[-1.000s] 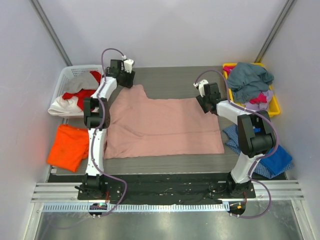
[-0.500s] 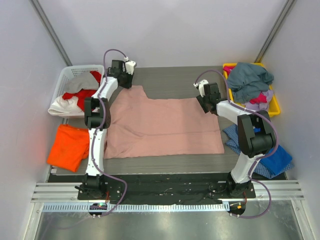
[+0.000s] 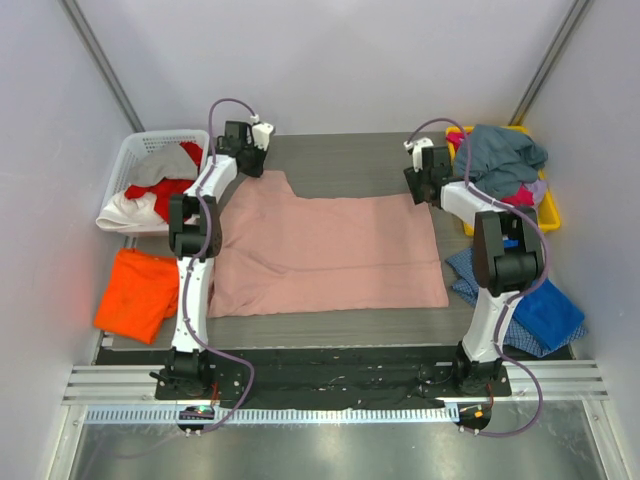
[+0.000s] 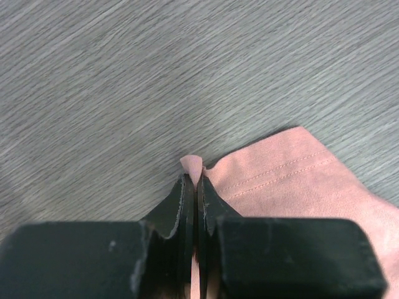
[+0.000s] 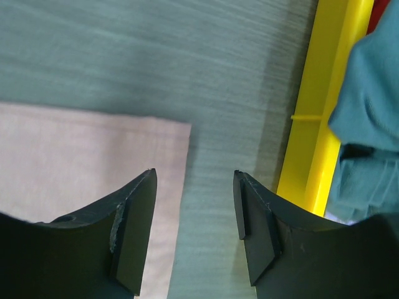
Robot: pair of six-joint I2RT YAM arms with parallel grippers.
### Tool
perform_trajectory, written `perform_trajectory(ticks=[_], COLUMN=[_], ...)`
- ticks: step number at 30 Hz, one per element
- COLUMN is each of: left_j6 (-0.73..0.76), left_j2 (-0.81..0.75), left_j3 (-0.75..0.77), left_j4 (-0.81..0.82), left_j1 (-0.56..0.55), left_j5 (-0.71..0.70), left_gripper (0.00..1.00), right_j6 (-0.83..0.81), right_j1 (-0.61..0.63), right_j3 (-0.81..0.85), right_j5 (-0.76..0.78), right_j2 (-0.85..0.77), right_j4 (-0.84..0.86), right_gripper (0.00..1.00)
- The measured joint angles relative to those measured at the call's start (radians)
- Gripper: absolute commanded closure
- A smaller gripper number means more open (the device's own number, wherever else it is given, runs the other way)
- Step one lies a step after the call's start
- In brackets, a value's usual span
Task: Fold and stack the t-shirts
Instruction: Grap the side of the flattened tshirt furthest away from the robot with both arms
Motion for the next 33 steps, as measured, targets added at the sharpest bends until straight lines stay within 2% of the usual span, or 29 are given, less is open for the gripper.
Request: perform_trajectory(ticks=[10, 21, 30, 33], left_j6=[0.032, 0.066, 0.082, 0.094], left_j2=[-0.025, -0.042, -0.051, -0.056], left_j3=[-0.046, -0.071, -0.087, -0.096], left_j4=[0.023, 0.024, 0.026, 0.027], left_j1=[-0.006, -0.016, -0.020, -0.020], left_j5=[-0.012, -0.034, -0.043, -0.044], left_gripper=[1.00, 1.00, 1.00, 1.00], right_j6=[0.099, 0.123, 0.127, 0.126], right_j1=[-0.073, -0.093, -0.105, -0.107], right_j3=[0.183, 0.219, 0.250, 0.259], right_j5=[-0.174, -0.251, -0.282, -0.290], right_j2=[0.163, 0.204, 0.242, 0.249], right_j4=[-0.075, -0.129, -0.129, -0.127], right_gripper=[0.42, 0.45, 0.62, 0.80])
